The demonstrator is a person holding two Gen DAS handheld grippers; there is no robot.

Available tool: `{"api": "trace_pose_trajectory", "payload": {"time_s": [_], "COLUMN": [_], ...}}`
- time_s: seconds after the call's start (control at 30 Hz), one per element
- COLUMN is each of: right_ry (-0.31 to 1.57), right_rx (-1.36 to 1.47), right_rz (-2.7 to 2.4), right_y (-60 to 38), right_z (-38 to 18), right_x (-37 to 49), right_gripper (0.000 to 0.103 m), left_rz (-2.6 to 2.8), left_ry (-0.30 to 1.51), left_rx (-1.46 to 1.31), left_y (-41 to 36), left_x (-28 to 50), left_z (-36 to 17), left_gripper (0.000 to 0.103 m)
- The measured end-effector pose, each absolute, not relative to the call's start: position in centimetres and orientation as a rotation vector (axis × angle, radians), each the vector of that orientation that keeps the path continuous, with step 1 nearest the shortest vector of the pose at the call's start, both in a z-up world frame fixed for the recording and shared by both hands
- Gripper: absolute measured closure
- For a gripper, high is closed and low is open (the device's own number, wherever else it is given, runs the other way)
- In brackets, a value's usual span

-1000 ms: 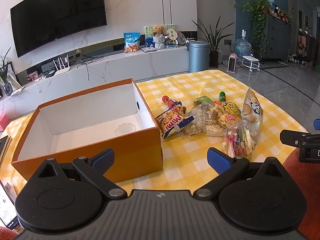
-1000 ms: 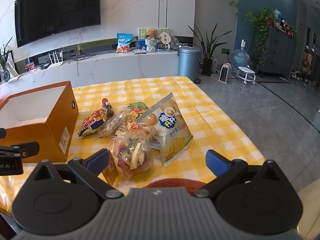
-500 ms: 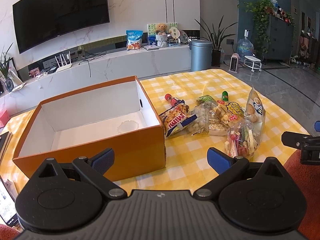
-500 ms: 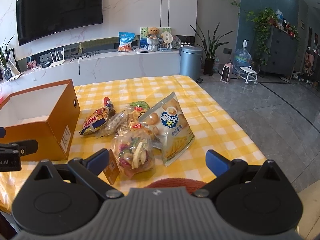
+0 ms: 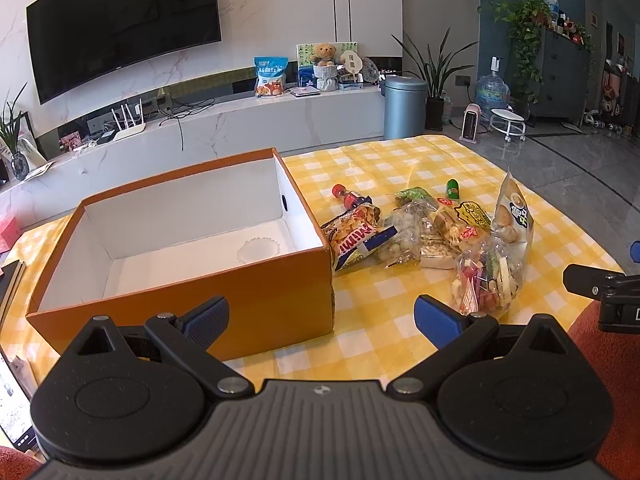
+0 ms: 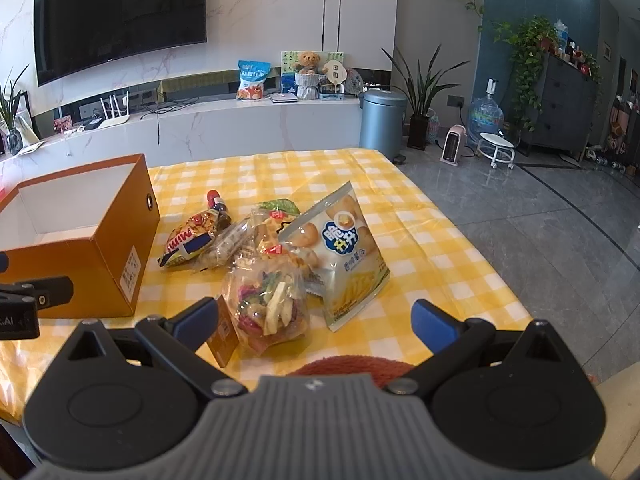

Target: Organize snacks

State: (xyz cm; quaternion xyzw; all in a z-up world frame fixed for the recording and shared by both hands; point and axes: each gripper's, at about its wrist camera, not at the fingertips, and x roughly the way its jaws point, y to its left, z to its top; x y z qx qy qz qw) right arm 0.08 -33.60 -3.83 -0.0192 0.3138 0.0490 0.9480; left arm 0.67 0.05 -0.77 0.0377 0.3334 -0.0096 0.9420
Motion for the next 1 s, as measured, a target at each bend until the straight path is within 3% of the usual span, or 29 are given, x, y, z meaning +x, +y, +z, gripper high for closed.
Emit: {"api": "trace_pose_trajectory", "payload": {"time_s": [1.0], "right_ry": [0.641], "right_rx": [-0.041], "right_rz": [0.104], "right_y": [-33.39], "right_z": [-3.72], "right_x": [0.18], "right_gripper": [0.003], "left_rz": [-0.020], "left_ry": [0.694], "left_rx": [0.072], "left_y": [-0.57], "left_x": [0.67], "left_z": [-0.98], "left_gripper": [0.000]}}
